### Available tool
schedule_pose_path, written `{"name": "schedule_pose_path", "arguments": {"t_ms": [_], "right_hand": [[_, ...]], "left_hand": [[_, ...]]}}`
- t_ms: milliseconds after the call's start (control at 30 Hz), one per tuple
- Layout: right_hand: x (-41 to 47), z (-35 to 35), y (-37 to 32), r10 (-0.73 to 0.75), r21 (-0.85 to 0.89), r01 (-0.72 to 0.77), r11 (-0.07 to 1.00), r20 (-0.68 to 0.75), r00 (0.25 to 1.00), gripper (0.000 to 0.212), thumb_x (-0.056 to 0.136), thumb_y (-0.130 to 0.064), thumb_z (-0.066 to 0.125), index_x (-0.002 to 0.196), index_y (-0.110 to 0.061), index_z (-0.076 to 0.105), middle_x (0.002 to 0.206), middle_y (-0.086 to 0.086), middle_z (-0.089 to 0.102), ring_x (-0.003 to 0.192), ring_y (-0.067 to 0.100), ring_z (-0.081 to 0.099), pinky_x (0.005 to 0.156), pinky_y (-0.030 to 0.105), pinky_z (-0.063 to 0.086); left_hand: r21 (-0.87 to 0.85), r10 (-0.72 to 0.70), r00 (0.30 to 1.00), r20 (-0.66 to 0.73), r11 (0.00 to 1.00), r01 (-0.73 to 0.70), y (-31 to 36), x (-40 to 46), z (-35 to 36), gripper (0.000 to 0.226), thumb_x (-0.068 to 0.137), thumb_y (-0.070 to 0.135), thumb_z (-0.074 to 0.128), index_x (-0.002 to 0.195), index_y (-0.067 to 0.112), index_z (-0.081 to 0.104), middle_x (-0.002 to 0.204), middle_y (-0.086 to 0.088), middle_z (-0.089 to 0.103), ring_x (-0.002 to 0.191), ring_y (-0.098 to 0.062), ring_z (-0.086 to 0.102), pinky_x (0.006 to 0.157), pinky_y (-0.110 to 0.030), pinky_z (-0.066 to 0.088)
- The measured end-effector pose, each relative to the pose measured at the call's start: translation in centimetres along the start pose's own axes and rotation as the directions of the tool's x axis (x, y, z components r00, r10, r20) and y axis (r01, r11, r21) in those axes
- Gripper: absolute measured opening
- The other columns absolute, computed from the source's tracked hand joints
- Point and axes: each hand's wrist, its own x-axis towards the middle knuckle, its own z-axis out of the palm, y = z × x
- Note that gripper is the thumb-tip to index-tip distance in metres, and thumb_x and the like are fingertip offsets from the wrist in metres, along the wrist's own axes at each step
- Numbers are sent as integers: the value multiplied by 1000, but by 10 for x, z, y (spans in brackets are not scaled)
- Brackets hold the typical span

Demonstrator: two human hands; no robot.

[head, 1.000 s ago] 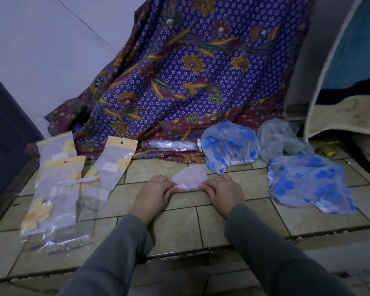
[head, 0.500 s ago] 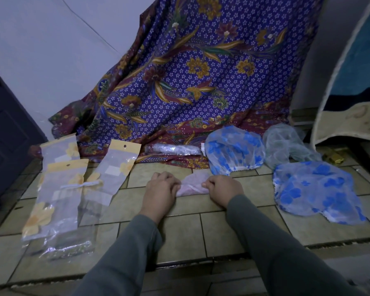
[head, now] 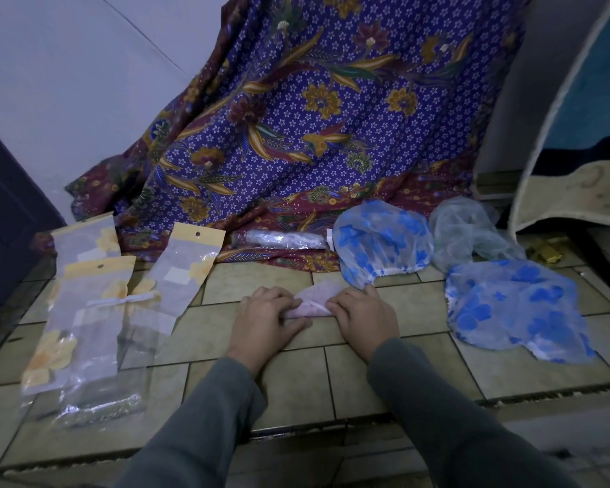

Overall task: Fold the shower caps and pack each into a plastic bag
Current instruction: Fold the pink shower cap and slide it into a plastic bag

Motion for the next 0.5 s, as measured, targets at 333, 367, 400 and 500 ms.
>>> {"name": "schedule_pose_path", "arguments": {"t_ms": [333,367,400,500], "right_hand": [[-6,-8,-2,48,-34,-42,999,203,978,37,92,-50,49,123,-34,62,118,-12,60,116,16,42,83,27,37],[-9,-8,-2,38,-24,-34,999,192,981,36,91,-50,50,121,-34,63,115,-11,62,114,17,44,82,27,38],[-11,-8,-1,26,-14,-24,1000,176,984,35,91,-49,51,119,-33,65,111,-11,63,112,18,47,80,27,39],[-14,-11,-2,7,-30,-3,1000,155,988,32,93,-48,48,114,-34,67,104,-12,63,106,15,49,74,24,36]], "left_hand": [[50,95,995,-26,994,-93,-5,-5,1,46,78,65,46,88,29,74,79,10,62,79,-19,57,65,-32,38],[53,102,994,-35,994,-100,-4,-8,0,46,79,64,46,87,29,74,77,11,62,79,-18,57,65,-32,38],[52,110,993,-43,993,-107,-4,-10,0,45,80,64,46,86,29,74,76,11,61,78,-18,56,65,-32,38],[-3,97,993,-62,995,-98,-3,-17,-3,42,82,63,46,86,30,73,76,12,62,77,-16,55,67,-32,42]]}}
